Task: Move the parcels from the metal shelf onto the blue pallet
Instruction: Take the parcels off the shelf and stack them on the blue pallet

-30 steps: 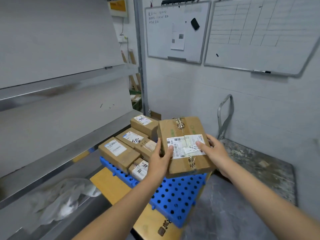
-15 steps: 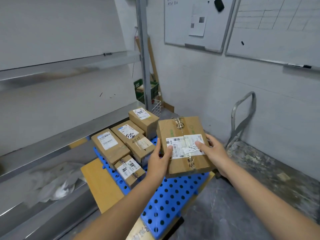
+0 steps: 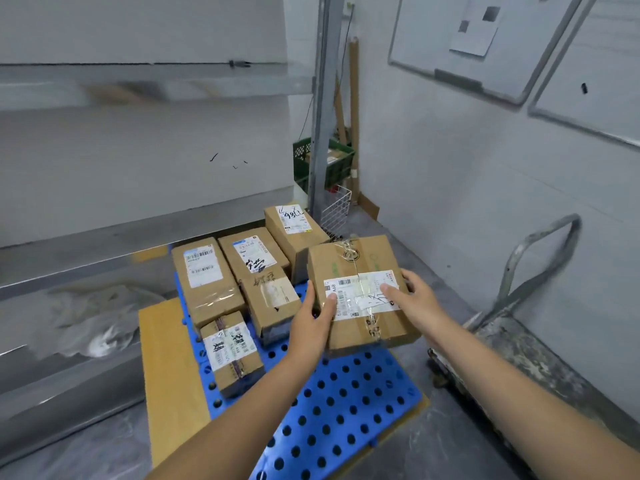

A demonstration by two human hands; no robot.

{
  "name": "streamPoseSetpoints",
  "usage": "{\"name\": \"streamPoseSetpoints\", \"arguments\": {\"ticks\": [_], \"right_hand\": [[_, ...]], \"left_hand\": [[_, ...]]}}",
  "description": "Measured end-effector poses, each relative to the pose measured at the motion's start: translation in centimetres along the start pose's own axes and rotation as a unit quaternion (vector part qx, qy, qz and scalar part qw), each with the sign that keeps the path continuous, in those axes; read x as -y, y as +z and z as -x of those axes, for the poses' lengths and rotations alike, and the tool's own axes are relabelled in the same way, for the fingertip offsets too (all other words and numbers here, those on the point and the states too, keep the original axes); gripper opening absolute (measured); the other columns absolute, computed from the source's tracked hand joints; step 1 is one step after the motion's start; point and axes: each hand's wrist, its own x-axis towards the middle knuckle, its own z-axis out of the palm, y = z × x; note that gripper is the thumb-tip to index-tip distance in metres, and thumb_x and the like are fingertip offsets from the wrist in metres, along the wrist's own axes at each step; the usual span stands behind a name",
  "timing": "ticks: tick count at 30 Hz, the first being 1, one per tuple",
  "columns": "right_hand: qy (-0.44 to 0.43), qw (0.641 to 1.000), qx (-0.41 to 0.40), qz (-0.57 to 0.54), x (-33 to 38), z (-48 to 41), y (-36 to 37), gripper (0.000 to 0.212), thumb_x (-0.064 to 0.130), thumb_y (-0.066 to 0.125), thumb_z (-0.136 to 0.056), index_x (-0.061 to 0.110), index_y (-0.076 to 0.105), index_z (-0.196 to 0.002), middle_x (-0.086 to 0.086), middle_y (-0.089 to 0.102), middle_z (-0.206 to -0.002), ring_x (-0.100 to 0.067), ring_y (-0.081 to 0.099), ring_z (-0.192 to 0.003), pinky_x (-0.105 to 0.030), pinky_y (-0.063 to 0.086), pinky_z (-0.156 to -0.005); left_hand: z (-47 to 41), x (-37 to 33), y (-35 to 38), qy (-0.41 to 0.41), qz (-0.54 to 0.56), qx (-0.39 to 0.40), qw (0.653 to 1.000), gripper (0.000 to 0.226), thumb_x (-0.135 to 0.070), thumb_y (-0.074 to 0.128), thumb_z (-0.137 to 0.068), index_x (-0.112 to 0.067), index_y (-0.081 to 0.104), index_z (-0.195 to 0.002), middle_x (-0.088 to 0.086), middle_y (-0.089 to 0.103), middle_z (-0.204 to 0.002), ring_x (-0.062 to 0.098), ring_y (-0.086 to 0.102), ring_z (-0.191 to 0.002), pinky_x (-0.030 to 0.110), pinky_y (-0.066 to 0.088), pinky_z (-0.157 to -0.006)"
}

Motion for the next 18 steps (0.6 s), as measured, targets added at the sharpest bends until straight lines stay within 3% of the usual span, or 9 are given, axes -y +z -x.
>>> {"name": "streamPoseSetpoints", "arguments": {"ticks": [2, 5, 6, 9, 11, 16, 18], "right_hand": [[0.003, 1.000, 0.016, 0.004, -0.3, -1.7, 0.0, 0.050, 0.023, 0.063, -0.091, 0.018, 0.045, -0.138, -0.002, 0.056, -0.129, -0.011, 0.061, -0.093, -0.024, 0.050, -0.067], [0.011, 0.999, 0.039, 0.005, -1.0, -3.7, -0.1, 0.050, 0.024, 0.064, -0.091, 0.019, 0.045, -0.137, -0.002, 0.055, -0.130, -0.015, 0.061, -0.099, -0.025, 0.051, -0.068], [0.012, 0.999, 0.044, 0.005, -1.3, -4.2, 0.0, 0.050, 0.024, 0.064, -0.091, 0.019, 0.046, -0.137, -0.001, 0.055, -0.129, -0.015, 0.061, -0.099, -0.026, 0.051, -0.069], [0.021, 0.998, 0.058, 0.005, -2.5, -6.1, 0.2, 0.049, 0.023, 0.064, -0.090, 0.020, 0.045, -0.136, 0.000, 0.054, -0.127, -0.017, 0.061, -0.101, -0.027, 0.052, -0.070], [0.031, 0.997, 0.074, 0.008, -3.4, -7.1, 0.6, 0.049, 0.022, 0.064, -0.090, 0.022, 0.044, -0.135, 0.001, 0.054, -0.124, -0.016, 0.061, -0.099, -0.026, 0.052, -0.069], [0.037, 0.992, 0.121, 0.028, -5.3, -10.4, 1.7, 0.051, 0.026, 0.066, -0.089, 0.024, 0.044, -0.136, 0.008, 0.054, -0.111, -0.006, 0.061, -0.089, -0.021, 0.049, -0.061], [0.036, 0.989, 0.137, 0.037, -6.1, -11.8, 2.2, 0.053, 0.027, 0.067, -0.088, 0.023, 0.045, -0.135, 0.008, 0.055, -0.111, -0.001, 0.058, -0.087, -0.019, 0.046, -0.060]], "left_hand": [[-1.0, 0.2, 0.3, -0.015, -0.011, -0.016, 1.000, 0.070, -0.053, 0.054, -0.093, -0.035, 0.023, -0.153, -0.009, 0.045, -0.147, 0.013, 0.053, -0.123, 0.032, 0.053, -0.096], [-2.0, 0.4, 0.8, -0.022, -0.051, -0.034, 0.998, 0.067, -0.050, 0.053, -0.094, -0.033, 0.025, -0.153, -0.012, 0.047, -0.143, 0.009, 0.055, -0.115, 0.013, 0.053, -0.080], [-2.3, 0.6, 0.9, -0.020, -0.075, -0.042, 0.996, 0.066, -0.050, 0.052, -0.094, -0.031, 0.027, -0.152, -0.011, 0.048, -0.141, 0.009, 0.054, -0.113, 0.014, 0.053, -0.080], [-3.7, 1.1, 1.1, -0.032, -0.151, -0.084, 0.984, 0.059, -0.048, 0.055, -0.093, -0.027, 0.040, -0.146, -0.002, 0.048, -0.132, 0.018, 0.048, -0.120, 0.037, 0.049, -0.097], [-4.3, 1.7, 1.1, -0.038, -0.186, -0.103, 0.976, 0.054, -0.049, 0.059, -0.091, -0.024, 0.052, -0.138, 0.000, 0.051, -0.130, 0.021, 0.048, -0.121, 0.045, 0.045, -0.102], [-5.6, 2.7, 0.9, -0.044, -0.304, -0.182, 0.934, 0.052, -0.058, 0.063, -0.084, -0.028, 0.064, -0.127, -0.002, 0.061, -0.117, 0.021, 0.049, -0.117, 0.043, 0.038, -0.102], [-6.1, 3.0, 1.0, -0.060, -0.359, -0.205, 0.909, 0.051, -0.062, 0.061, -0.082, -0.034, 0.065, -0.124, -0.006, 0.060, -0.114, 0.019, 0.044, -0.116, 0.036, 0.031, -0.095]]}}
